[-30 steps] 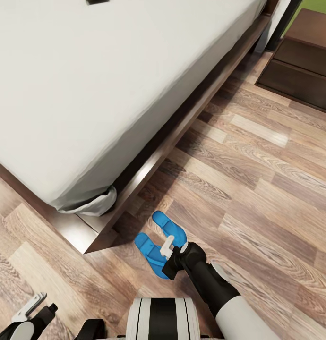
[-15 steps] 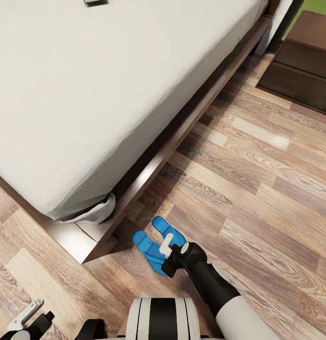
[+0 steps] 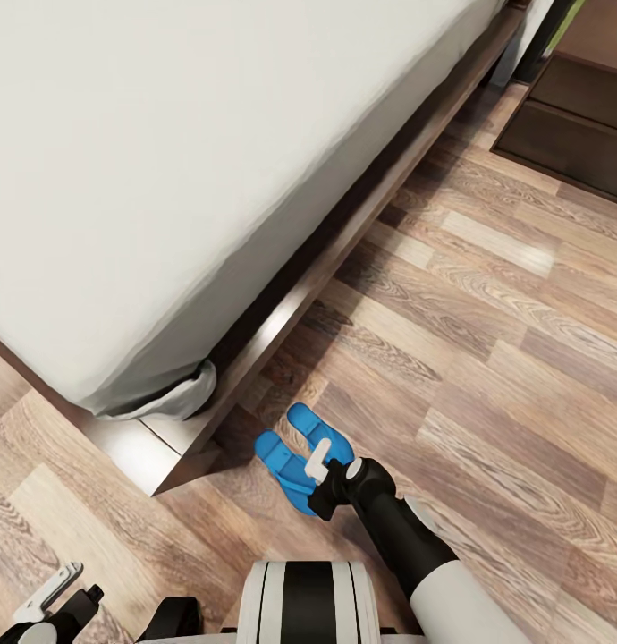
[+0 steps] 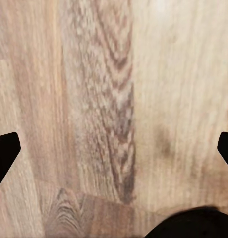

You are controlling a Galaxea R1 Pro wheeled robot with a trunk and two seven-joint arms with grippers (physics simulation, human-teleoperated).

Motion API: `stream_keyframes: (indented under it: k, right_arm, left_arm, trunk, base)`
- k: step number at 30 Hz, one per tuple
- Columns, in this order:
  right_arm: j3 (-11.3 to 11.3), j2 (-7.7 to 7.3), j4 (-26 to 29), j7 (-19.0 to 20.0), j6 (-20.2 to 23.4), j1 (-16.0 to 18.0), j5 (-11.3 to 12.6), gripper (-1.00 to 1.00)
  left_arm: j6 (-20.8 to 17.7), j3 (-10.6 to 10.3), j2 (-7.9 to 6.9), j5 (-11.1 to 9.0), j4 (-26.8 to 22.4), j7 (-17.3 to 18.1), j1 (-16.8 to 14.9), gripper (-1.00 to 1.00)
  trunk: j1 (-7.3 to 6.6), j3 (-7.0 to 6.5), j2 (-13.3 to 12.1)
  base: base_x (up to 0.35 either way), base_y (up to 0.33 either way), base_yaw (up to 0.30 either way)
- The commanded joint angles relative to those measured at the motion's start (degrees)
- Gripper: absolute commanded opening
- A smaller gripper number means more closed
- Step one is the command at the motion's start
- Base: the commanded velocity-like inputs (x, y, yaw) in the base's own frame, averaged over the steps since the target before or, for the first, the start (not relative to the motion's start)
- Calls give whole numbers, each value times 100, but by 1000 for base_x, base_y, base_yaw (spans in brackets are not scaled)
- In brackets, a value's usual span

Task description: In the bedroom, move the book from the bed onto either nightstand, and place the two sandals side by side next to the bed.

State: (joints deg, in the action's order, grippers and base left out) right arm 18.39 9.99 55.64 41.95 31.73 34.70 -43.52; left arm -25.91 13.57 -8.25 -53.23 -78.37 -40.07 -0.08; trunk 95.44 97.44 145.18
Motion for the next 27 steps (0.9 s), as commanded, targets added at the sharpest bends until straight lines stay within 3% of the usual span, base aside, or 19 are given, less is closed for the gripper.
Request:
stream_keyframes:
  k: [1,8,25,26,27]
  right_arm:
    - [0,0,9,51,22,2,-42,-100]
    - [-1,-3,9,50,18,2,-42,-100]
    - [-10,1,44,43,24,2,-42,-100]
    - [-10,1,52,42,23,2,-39,100]
    - [-12,1,62,42,23,-1,-37,100]
  left_arm:
    - [-18,0,-1,-40,-11,-35,-1,100]
    - [-22,-3,1,-46,-19,-36,-1,100]
    - [-28,-21,-2,-39,-125,-36,7,100]
    - [-28,-24,-2,-39,-125,-36,7,100]
    - [-28,-26,-2,-39,-125,-36,6,100]
  trunk:
    - [-1,3,1]
    - [10,92,7]
    - [10,92,7]
    - [10,92,7]
    - [10,92,7]
  base:
    - [0,0,0]
    - [0,0,0]
    - [0,0,0]
    - [0,0,0]
    - [0,0,0]
